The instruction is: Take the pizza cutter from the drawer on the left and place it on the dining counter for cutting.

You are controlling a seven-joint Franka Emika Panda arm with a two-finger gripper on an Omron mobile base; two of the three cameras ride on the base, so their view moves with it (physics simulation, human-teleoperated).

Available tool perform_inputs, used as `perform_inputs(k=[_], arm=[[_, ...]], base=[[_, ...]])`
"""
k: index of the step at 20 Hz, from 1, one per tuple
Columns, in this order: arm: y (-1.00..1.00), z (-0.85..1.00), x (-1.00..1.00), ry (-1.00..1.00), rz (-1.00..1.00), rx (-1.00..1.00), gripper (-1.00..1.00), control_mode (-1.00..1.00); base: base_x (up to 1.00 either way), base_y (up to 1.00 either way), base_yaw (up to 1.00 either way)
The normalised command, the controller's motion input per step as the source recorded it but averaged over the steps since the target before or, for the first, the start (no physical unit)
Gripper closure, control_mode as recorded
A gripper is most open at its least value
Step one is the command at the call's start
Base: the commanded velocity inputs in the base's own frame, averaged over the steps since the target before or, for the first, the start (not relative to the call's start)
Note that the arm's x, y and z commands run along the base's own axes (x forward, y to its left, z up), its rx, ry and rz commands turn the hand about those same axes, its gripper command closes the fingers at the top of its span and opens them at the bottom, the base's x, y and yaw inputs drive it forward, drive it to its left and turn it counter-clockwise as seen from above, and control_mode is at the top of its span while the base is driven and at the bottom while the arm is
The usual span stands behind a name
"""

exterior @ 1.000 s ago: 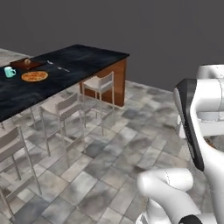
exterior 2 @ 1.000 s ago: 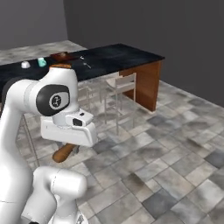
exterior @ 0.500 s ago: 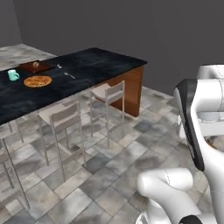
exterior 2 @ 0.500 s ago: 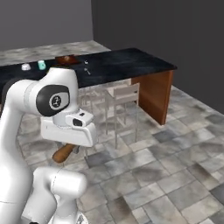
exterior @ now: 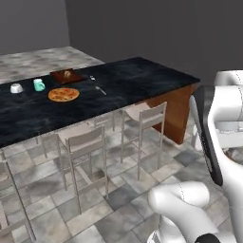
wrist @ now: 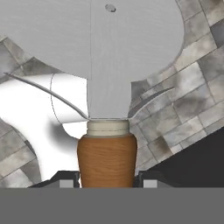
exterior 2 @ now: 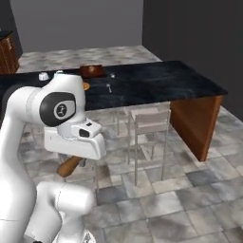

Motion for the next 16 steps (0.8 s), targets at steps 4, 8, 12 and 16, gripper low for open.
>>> perform_inputs(k=[4,8,12,16], arm=[[0.00,0.00,0.00,0.00,0.00,0.00,1.00,1.00],[0.00,0.00,0.00,0.00,0.00,0.00,1.00,1.00],[0.00,0.00,0.00,0.00,0.00,0.00,1.00,1.00],[0.00,0.00,0.00,0.00,0.00,0.00,1.00,1.00]], base=[[1.00,-0.19,0.46],[0.98,-0.29,0.42],[0.70,-0.44,0.30],[0.59,-0.38,0.16]])
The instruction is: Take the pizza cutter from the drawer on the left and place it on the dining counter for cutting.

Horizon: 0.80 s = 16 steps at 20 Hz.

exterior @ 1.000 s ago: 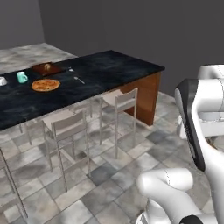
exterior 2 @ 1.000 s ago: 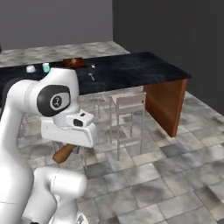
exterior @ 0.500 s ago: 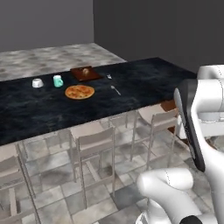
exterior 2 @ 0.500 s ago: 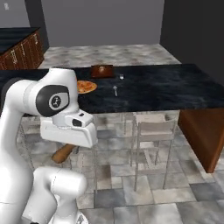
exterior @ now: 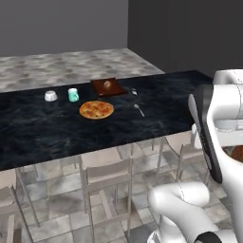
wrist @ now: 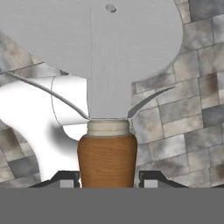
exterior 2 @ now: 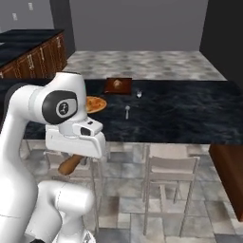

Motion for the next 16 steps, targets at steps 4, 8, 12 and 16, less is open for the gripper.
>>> perform_inputs(k=[4,8,12,16], arm=[[0.00,0.00,0.00,0.00,0.00,0.00,1.00,1.00],[0.00,0.00,0.00,0.00,0.00,0.00,1.00,1.00],[0.00,0.00,0.00,0.00,0.00,0.00,1.00,1.00],[0.00,0.00,0.00,0.00,0.00,0.00,1.00,1.00]], base=[[0.67,-0.33,0.18],[0.71,-0.31,0.17],[0.55,-0.41,0.12],[0.28,-0.39,0.03]])
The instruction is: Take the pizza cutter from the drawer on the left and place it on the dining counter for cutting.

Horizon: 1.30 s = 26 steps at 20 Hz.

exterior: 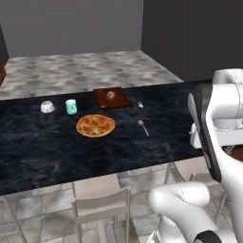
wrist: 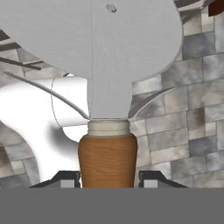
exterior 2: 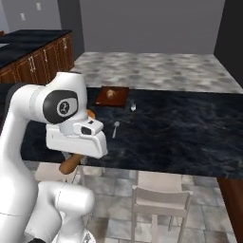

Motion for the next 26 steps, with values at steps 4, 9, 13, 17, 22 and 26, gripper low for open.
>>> perform_inputs(k=[4,9,13,17,22,26], arm=[[0.00,0.00,0.00,0.00,0.00,0.00,1.00,1.00],[0.00,0.00,0.00,0.00,0.00,0.00,1.00,1.00],[0.00,0.00,0.00,0.00,0.00,0.00,1.00,1.00],[0.00,0.00,0.00,0.00,0.00,0.00,1.00,1.00],[0.00,0.00,0.00,0.00,0.00,0.00,1.00,1.00],[0.00,0.00,0.00,0.00,0.00,0.00,1.00,1.00]], base=[[0.36,-0.29,0.00],[0.53,-0.29,0.02],[0.49,-0.31,0.03],[0.09,-0.13,0.05],[0.08,-0.26,0.02],[0.01,-0.45,0.00]])
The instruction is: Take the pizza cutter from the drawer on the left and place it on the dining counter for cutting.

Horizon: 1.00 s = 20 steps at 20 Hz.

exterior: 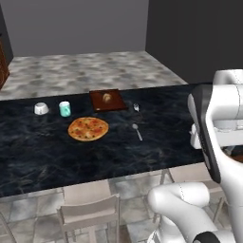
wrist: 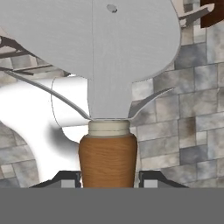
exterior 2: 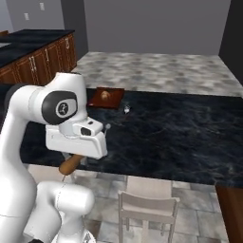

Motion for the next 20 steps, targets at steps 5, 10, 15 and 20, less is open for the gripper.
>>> perform_inputs(k=[5,10,15,20], arm=[[0.00,0.00,0.00,0.00,0.00,0.00,1.00,1.00],[0.00,0.00,0.00,0.00,0.00,0.00,1.00,1.00],[0.00,0.00,0.00,0.00,0.00,0.00,1.00,1.00],[0.00,0.00,0.05,0.00,0.00,0.00,1.00,-1.00]], base=[[0.00,-0.23,0.00],[0.42,0.00,0.00],[0.09,0.00,0.00],[0.04,0.00,0.00]])
